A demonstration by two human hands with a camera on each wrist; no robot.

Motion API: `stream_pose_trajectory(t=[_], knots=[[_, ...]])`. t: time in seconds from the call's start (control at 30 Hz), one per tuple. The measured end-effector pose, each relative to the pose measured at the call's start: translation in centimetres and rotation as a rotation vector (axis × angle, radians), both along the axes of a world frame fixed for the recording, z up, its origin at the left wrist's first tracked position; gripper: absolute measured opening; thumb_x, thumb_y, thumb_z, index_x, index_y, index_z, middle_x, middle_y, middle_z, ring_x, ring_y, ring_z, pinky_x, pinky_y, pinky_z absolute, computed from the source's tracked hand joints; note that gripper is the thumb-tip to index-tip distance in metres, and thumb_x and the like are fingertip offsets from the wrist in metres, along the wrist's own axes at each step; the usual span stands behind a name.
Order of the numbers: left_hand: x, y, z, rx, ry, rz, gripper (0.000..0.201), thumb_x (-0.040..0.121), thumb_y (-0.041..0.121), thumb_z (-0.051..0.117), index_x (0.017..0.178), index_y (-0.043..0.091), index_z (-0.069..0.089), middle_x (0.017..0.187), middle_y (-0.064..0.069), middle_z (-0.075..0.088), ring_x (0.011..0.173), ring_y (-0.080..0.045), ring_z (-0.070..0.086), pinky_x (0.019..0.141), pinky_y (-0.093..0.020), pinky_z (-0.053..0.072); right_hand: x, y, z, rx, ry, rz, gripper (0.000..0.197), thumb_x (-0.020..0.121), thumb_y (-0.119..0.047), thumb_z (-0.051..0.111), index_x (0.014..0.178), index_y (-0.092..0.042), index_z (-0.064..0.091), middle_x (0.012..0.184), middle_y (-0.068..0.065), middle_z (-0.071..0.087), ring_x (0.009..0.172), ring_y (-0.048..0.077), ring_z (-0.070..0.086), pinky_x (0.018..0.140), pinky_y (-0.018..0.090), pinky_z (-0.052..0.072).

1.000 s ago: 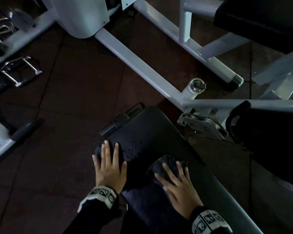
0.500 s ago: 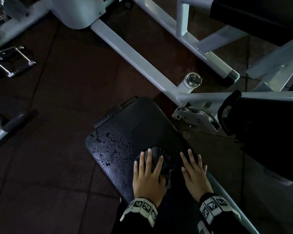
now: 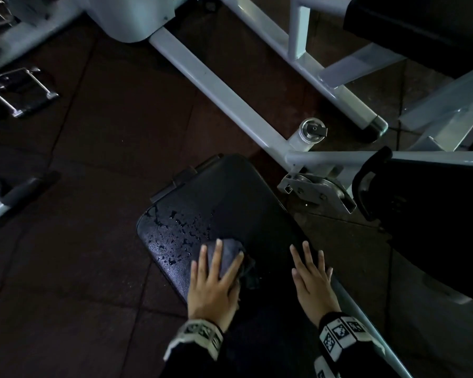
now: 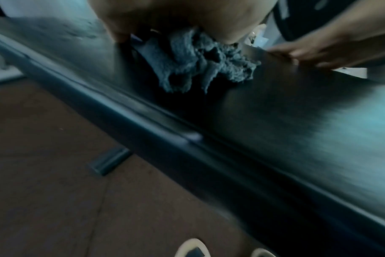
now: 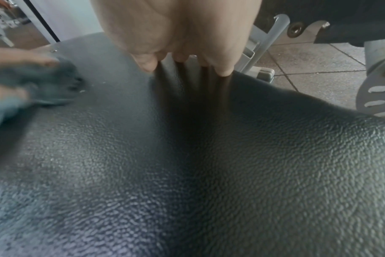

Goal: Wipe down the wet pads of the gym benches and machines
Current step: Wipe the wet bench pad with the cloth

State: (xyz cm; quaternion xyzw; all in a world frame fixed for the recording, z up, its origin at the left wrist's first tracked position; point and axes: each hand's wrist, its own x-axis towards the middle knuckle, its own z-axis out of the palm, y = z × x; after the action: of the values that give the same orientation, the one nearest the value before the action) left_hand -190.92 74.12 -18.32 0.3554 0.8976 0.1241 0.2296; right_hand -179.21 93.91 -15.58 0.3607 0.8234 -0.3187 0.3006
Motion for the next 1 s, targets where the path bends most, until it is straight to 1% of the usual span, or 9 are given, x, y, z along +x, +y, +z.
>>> stream_pose_trajectory(t=[0.13,0.23,0.4,0.47,0.53,0.6,0.7,0.87,1.0], knots=[[-7.7,-0.9,-0.7,-0.058,0.047,0.107,0.064,0.084,0.042,0.035,0.146,0.045,0.019,0.159,-0.001,0.014,0.145,-0.035,0.011,0.113,-0.051,0.02,0.1,0.0,-0.2,0.003,0.0,0.007,0.051,0.102,-0.032,0.017,0.137,-0.051,-0.014,0.145,-0.023,-0.031,0.134,0.016,-0.032,0.111,0.046,-0.012],[-11.8,-3.1,-0.9,-0.066,0.026,0.316,0.063,0.085,0.049,0.03,0.147,0.042,0.022,0.16,-0.003,0.01,0.145,-0.038,0.008,0.113,-0.056,0.02,0.1,0.0,-0.4,0.01,-0.002,0.014,0.052,0.102,-0.031,0.017,0.135,-0.052,-0.016,0.143,-0.024,-0.033,0.133,0.016,-0.032,0.111,0.047,-0.012],[-7.2,-5.3,-1.3,0.194,-0.042,0.56,0.064,0.087,0.047,0.03,0.149,0.034,0.021,0.159,0.004,-0.012,0.147,-0.029,-0.003,0.113,-0.056,0.022,0.2,-0.1,-0.4,0.001,0.001,0.009,0.051,0.101,-0.033,0.016,0.134,-0.055,-0.017,0.143,-0.027,-0.034,0.133,0.015,-0.034,0.111,0.045,-0.014],[-2.7,-5.9,-1.9,0.156,-0.063,0.498,0.063,0.091,0.042,0.03,0.15,0.034,0.011,0.16,-0.004,-0.011,0.146,-0.031,-0.009,0.113,-0.058,0.017,0.1,-0.1,-0.3,0.0,-0.001,0.008,0.051,0.101,-0.034,0.016,0.134,-0.055,-0.017,0.144,-0.026,-0.033,0.133,0.015,-0.034,0.111,0.044,-0.015],[1.3,-5.7,-2.2,0.062,-0.051,0.253,0.058,0.099,0.041,0.022,0.151,0.029,-0.002,0.158,-0.017,0.009,0.144,-0.044,-0.004,0.114,-0.062,0.009,0.0,-0.1,-0.2,-0.001,0.0,0.005,0.051,0.101,-0.034,0.016,0.135,-0.054,-0.015,0.144,-0.025,-0.032,0.133,0.015,-0.034,0.11,0.043,-0.016],[3.7,-4.8,-1.6,0.014,-0.017,0.097,0.055,0.1,0.043,0.02,0.152,0.029,0.012,0.157,-0.015,0.02,0.143,-0.044,0.009,0.116,-0.053,0.009,0.0,0.0,0.0,-0.005,0.002,0.002,0.05,0.101,-0.034,0.017,0.135,-0.054,-0.015,0.144,-0.026,-0.031,0.133,0.014,-0.034,0.11,0.043,-0.015],[2.7,-2.2,0.4,0.018,0.002,-0.02,0.055,0.093,0.043,0.035,0.148,0.038,0.027,0.158,-0.005,0.02,0.144,-0.036,0.017,0.116,-0.046,0.013,0.0,0.0,0.1,-0.018,0.002,0.005,0.05,0.101,-0.035,0.016,0.133,-0.056,-0.016,0.143,-0.027,-0.033,0.132,0.014,-0.035,0.111,0.043,-0.015],[-5.4,0.9,-0.5,-0.088,0.062,0.117,0.06,0.087,0.046,0.034,0.146,0.046,0.024,0.159,0.001,0.018,0.143,-0.036,0.018,0.112,-0.059,0.015,-0.1,0.1,0.2,-0.015,-0.011,0.021,0.05,0.101,-0.034,0.016,0.133,-0.055,-0.018,0.141,-0.027,-0.034,0.131,0.015,-0.035,0.11,0.044,-0.015],[-10.6,-0.9,-1.3,-0.075,0.093,0.301,0.059,0.088,0.046,0.031,0.146,0.043,0.023,0.159,-0.003,0.016,0.143,-0.039,0.015,0.11,-0.061,0.019,-0.1,0.1,0.3,-0.019,-0.006,0.014,0.051,0.101,-0.033,0.017,0.134,-0.054,-0.016,0.143,-0.025,-0.032,0.133,0.016,-0.034,0.111,0.046,-0.013]])
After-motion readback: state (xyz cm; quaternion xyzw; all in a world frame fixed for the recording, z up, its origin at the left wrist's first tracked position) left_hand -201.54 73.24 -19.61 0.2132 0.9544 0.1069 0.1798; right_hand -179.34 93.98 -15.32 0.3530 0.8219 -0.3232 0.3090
